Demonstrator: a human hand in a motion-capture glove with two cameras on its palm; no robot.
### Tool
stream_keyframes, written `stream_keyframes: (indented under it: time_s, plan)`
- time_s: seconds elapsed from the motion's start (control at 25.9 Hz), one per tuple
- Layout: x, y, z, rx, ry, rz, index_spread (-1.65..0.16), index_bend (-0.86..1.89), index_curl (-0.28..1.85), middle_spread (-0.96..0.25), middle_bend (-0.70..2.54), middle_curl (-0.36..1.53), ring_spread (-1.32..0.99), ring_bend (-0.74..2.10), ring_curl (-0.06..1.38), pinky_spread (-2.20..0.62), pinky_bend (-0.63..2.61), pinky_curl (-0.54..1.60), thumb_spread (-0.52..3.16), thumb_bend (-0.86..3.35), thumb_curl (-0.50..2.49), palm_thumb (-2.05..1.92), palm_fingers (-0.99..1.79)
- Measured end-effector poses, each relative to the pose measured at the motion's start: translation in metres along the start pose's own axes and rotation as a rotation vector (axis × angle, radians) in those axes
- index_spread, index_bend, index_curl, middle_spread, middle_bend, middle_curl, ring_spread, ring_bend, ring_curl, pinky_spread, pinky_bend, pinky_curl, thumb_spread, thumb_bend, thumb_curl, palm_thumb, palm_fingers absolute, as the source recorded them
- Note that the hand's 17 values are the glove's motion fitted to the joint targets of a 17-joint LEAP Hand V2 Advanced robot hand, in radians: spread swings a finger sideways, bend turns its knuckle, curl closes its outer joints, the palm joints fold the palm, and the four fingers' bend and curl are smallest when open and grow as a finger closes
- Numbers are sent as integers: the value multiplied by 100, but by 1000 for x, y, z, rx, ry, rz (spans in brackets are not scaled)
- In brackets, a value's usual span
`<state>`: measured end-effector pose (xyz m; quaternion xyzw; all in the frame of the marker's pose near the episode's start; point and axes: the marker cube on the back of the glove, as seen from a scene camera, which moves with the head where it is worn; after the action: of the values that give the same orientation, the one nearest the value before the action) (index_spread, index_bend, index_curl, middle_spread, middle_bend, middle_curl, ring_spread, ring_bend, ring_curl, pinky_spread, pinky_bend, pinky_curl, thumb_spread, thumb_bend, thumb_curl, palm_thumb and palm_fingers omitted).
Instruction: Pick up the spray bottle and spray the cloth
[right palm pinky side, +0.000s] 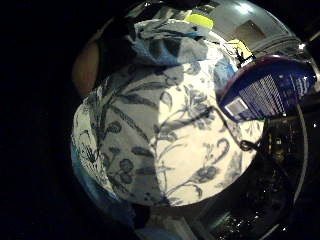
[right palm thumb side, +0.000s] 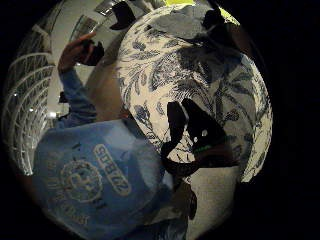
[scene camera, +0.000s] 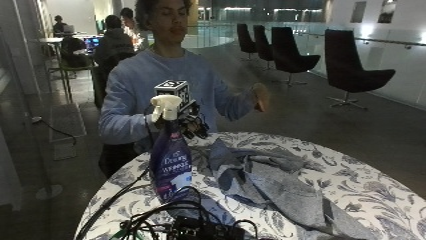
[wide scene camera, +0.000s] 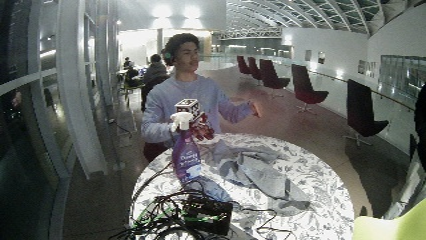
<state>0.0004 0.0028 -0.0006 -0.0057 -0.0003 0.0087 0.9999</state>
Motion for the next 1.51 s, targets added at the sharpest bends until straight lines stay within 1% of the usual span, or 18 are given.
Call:
stream_keyframes:
  time_s: [0.27, 0.46, 0.62, 0.73, 0.85, 0.97, 1.08, 1.2, 1.28, 1.51]
  plan:
    - [5, 12, -6, -32, 16, 45, -28, 26, 20, -2, 38, 18, 2, 25, 14, 15, 26, 16, 76, 31, 14, 54, 66]
    - [28, 7, -14, 14, -28, 83, -31, 22, 24, -3, 38, 22, 3, 23, 17, 17, 23, 19, 92, 30, 17, 56, 66]
    - [37, 15, -17, 131, -176, 146, -33, 18, 26, -3, 35, 23, 3, 23, 19, 18, 22, 21, 100, 27, 20, 57, 64]
    - [69, 11, -29, 310, -315, 236, -35, 10, 25, -2, 30, 24, 3, 24, 20, 19, 28, 24, 104, 24, 20, 56, 56]
    - [110, 7, -47, 502, -489, 357, -37, 7, 23, -1, 28, 25, 4, 27, 22, 20, 32, 26, 107, 21, 21, 55, 51]
    - [140, 10, -61, 620, -689, 465, -38, 6, 21, -1, 28, 26, 4, 29, 23, 20, 35, 28, 108, 18, 21, 54, 48]
    - [157, 18, -63, 690, -849, 496, -38, 5, 19, 0, 28, 27, 4, 31, 24, 21, 38, 30, 108, 14, 21, 52, 46]
    - [168, 14, -56, 817, -885, 532, -38, 4, 17, 1, 30, 29, 5, 32, 25, 22, 41, 31, 107, 11, 22, 52, 42]
    - [172, 9, -51, 839, -870, 567, -38, 6, 17, 1, 31, 30, 6, 32, 25, 23, 43, 32, 106, 9, 22, 52, 41]
    - [190, -24, -40, 765, -758, 680, -39, 8, 16, 2, 33, 32, 8, 32, 26, 25, 45, 33, 102, 2, 23, 50, 31]
